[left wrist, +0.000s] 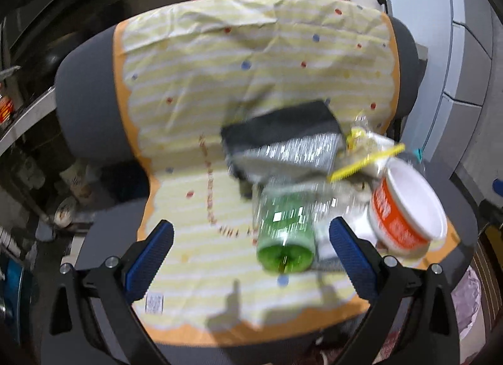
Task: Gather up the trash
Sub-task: 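Grasp the silver foil wrap with the left tool while the right tool grasps the white bowl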
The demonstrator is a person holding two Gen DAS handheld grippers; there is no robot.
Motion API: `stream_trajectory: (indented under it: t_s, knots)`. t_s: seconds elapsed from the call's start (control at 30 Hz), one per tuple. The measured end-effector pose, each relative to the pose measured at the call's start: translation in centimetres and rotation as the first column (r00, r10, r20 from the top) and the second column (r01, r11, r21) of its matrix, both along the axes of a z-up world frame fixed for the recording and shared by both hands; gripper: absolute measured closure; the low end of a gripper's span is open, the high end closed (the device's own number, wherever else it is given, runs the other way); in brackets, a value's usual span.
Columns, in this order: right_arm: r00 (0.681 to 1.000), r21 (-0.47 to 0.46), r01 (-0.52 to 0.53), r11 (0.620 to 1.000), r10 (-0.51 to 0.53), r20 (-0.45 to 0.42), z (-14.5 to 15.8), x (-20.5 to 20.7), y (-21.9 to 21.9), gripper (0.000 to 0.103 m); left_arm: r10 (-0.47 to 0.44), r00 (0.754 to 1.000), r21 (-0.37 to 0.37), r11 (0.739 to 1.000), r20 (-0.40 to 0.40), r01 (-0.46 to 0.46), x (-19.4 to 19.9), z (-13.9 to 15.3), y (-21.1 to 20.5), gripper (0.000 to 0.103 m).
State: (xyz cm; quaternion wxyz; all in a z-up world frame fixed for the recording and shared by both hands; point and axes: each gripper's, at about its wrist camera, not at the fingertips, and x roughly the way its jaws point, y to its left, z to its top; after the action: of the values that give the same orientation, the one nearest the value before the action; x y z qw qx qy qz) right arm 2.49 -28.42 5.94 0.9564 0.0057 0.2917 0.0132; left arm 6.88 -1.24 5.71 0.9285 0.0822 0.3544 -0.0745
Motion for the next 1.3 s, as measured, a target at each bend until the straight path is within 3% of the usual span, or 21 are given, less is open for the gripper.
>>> stream_trajectory:
  t_s: [0.17, 0.27, 0.37, 0.53, 0.67, 0.73, 0.77, 0.83, 0.97, 1.1, 1.13, 1.17, 1.3]
  knots:
    - [0.999, 0.032, -0.046, 0.998, 0.046, 0.001, 0.8, 2.5, 0.9, 0.011, -0.062, 0.998, 0.0, 0.998, 0.001, 0.062, 3.4, -0.1, -1.3, 0.014]
    - [0.999, 0.052, -0.037, 0.998, 0.037, 0.001, 0.8, 3.4, 0.8, 0.011, -0.097, 0.995, -0.046, 0.994, -0.025, 0.096, 5.5, -0.2, -2.0, 0.014]
    - [1.0, 0.045, -0.017, 0.999, 0.018, -0.024, 0.0, 4.2, 0.3, 0.011, -0.139, 0.99, -0.09, 0.987, -0.029, 0.136, 7.1, -0.2, -3.1, 0.014]
    - [0.996, 0.016, 0.028, 0.999, -0.027, -0.08, -1.8, 4.8, -1.2, 0.011, -0.194, 0.979, -0.083, 0.978, -0.06, 0.189, 10.2, -1.8, -6.3, 0.016]
    - [0.994, 0.003, 0.053, 0.999, -0.053, -0.099, -2.6, 4.3, -2.4, 0.011, -0.189, 0.977, -0.028, 0.982, -0.094, 0.187, 11.7, -3.4, -7.7, 0.039]
    - [0.993, 0.0, 0.061, 0.998, -0.061, -0.099, -2.8, 4.0, -2.8, 0.011, -0.187, 0.978, -0.013, 0.982, -0.089, 0.186, 11.6, -3.7, -7.7, 0.065]
    - [0.993, -0.001, 0.065, 0.998, -0.064, -0.098, -2.8, 3.9, -3.0, 0.011, -0.179, 0.981, -0.005, 0.984, -0.077, 0.18, 11.2, -3.6, -7.5, 0.088]
    - [0.993, 0.003, 0.07, 0.998, -0.069, -0.101, -2.9, 3.7, -3.2, 0.011, -0.157, 0.987, -0.008, 0.988, -0.034, 0.157, 10.2, -2.7, -6.3, 0.096]
    - [0.992, 0.006, 0.07, 0.998, -0.069, -0.101, -2.9, 3.3, -3.1, 0.011, -0.092, 0.993, -0.036, 0.995, 0.08, 0.095, 7.1, 1.0, -2.8, 0.097]
    - [0.993, 0.009, 0.072, 0.997, -0.07, -0.098, -3.0, 3.0, -2.7, 0.012, -0.009, 0.991, -0.089, 0.996, 0.132, 0.021, 3.9, 3.5, 0.8, 0.097]
    - [0.993, 0.011, 0.07, 0.997, -0.069, -0.098, -3.1, 2.9, -2.6, 0.021, 0.015, 0.991, -0.088, 0.996, 0.136, -0.003, 3.1, 3.7, 1.6, 0.097]
    - [0.992, 0.011, 0.073, 0.997, -0.072, -0.105, -3.2, 2.9, -2.5, 0.042, 0.031, 0.99, -0.085, 0.996, 0.134, -0.02, 2.6, 3.7, 2.0, 0.097]
    - [0.987, 0.02, 0.082, 0.996, -0.078, -0.141, -4.1, 2.8, -2.5, 0.055, 0.082, 0.992, -0.096, 0.993, 0.097, -0.072, 0.0, 2.3, 4.4, 0.097]
